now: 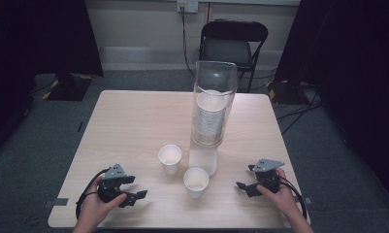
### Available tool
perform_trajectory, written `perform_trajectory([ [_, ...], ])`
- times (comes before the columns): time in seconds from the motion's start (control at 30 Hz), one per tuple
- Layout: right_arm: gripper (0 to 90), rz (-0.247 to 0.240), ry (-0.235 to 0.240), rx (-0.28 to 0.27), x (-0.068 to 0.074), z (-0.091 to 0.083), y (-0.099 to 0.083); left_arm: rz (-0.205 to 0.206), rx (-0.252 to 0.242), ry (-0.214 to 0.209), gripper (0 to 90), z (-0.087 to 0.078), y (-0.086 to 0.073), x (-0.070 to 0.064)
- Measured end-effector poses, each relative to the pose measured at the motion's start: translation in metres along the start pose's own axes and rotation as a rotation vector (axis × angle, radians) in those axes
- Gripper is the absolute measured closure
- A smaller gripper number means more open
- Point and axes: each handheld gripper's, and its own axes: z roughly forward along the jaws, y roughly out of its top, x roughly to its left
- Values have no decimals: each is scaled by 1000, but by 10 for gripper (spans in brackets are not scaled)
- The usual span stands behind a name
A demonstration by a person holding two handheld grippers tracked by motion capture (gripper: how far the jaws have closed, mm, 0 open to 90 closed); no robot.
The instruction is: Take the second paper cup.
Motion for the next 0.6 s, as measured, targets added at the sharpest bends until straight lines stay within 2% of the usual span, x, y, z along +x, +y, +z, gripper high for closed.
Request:
perform_trajectory([
  [0.03, 143, 6, 1, 5, -1, 0, -1, 0, 0, 0, 207, 0, 0, 0],
  [0.17, 141, 34, 6, 19, -4, -1, -5, 5, 29, 47, 207, 1, -10, 10],
  [0.2, 138, 50, -2, 8, -6, -2, -8, 13, 23, 61, 206, 2, -14, 12],
  [0.3, 138, 59, -7, 5, -8, -3, -9, 30, 12, 65, 203, 3, -15, 13],
  [0.33, 137, 63, -11, 5, -8, -3, -10, 40, 7, 69, 202, 3, -16, 12],
  [0.4, 133, 62, -15, 3, -9, -3, -10, 116, 7, 85, 195, 5, -18, 12],
  [0.43, 132, 65, -16, 4, -8, -3, -10, 137, -1, 91, 193, 6, -20, 11],
  [0.47, 131, 65, -20, 6, -8, -3, -10, 153, 11, 101, 175, 7, -20, 9],
  [0.6, 131, 71, -20, 7, -8, -3, -10, 157, 13, 101, 159, 8, -19, 9],
])
